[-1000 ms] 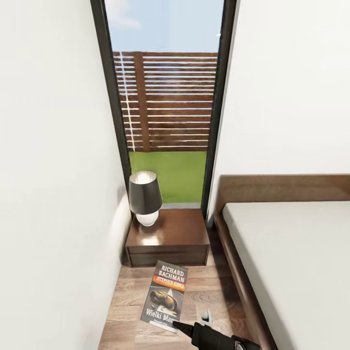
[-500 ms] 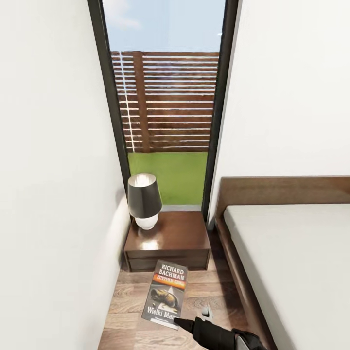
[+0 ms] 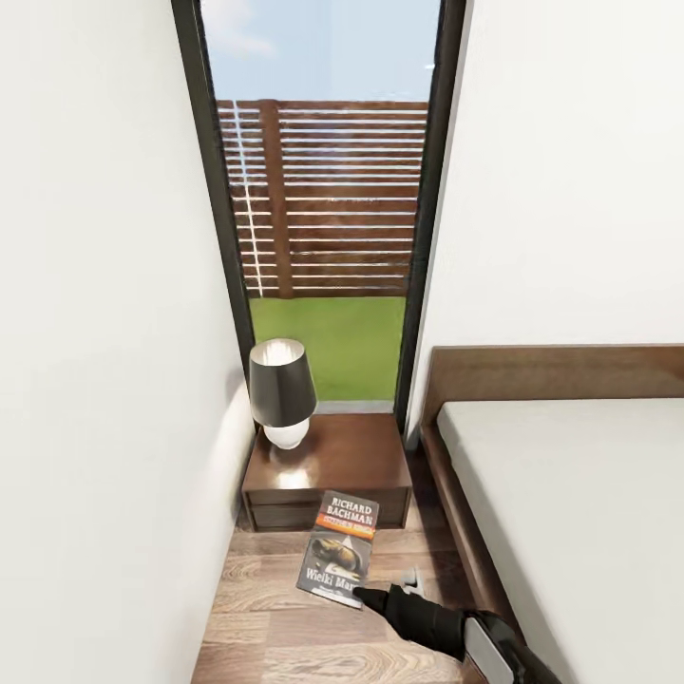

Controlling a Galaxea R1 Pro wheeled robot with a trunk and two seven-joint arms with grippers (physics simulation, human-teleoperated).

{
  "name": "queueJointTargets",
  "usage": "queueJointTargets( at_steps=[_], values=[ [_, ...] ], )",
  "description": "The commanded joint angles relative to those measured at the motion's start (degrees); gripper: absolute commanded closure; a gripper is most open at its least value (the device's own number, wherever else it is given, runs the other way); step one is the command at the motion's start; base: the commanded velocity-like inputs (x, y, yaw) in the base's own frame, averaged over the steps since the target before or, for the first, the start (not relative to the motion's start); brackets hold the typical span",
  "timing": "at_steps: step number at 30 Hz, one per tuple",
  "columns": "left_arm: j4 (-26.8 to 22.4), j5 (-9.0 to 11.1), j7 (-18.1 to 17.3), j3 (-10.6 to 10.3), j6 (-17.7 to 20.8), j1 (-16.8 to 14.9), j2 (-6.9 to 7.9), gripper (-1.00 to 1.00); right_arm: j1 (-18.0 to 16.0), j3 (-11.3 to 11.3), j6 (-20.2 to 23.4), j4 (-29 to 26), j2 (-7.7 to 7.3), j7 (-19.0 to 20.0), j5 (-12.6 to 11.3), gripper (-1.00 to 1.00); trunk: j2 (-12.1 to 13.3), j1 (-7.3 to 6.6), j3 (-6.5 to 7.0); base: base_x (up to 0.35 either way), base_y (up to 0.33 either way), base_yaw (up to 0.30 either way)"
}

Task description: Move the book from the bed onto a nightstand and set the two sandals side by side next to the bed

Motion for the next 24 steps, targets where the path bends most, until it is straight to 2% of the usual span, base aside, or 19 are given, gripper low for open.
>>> queueJointTargets(
  at_steps=[1, 4, 10, 16, 24],
  values=[
    [-0.14, 0.38, 0.15, -0.46, 0.36, -0.01, 0.02, -1.00, -0.04, 0.27, 0.51, -0.03, -0.04, -0.10, -0.50, 1.00, -0.12, 0.03, -0.12, 0.002, 0.000, 0.000],
    [-0.14, 0.38, 0.15, -0.46, 0.36, -0.01, 0.02, -1.00, -1.15, -2.94, 2.07, -0.01, -0.08, -2.04, -0.36, 1.00, -0.12, 0.03, -0.12, 0.001, 0.000, 0.000],
    [-0.14, 0.38, 0.15, -0.46, 0.36, -0.01, 0.02, -1.00, -3.30, -5.54, 3.44, 0.03, -0.15, -4.82, -0.20, 1.00, -0.12, 0.03, -0.12, 0.000, 0.000, 0.000],
    [-0.14, 0.38, 0.13, -0.46, 0.36, -0.01, 0.02, -1.00, -5.13, -6.43, 3.90, 0.05, -0.19, -7.70, -0.23, 1.00, -0.12, 0.03, -0.12, 0.000, 0.000, 0.000],
    [-0.14, 0.38, 0.14, -0.46, 0.46, -0.01, 0.03, -1.00, -6.09, -6.75, 4.00, 0.05, -0.16, -9.35, -0.29, 1.00, -0.12, 0.03, -0.12, 0.024, 0.009, 0.000]
  ],
)
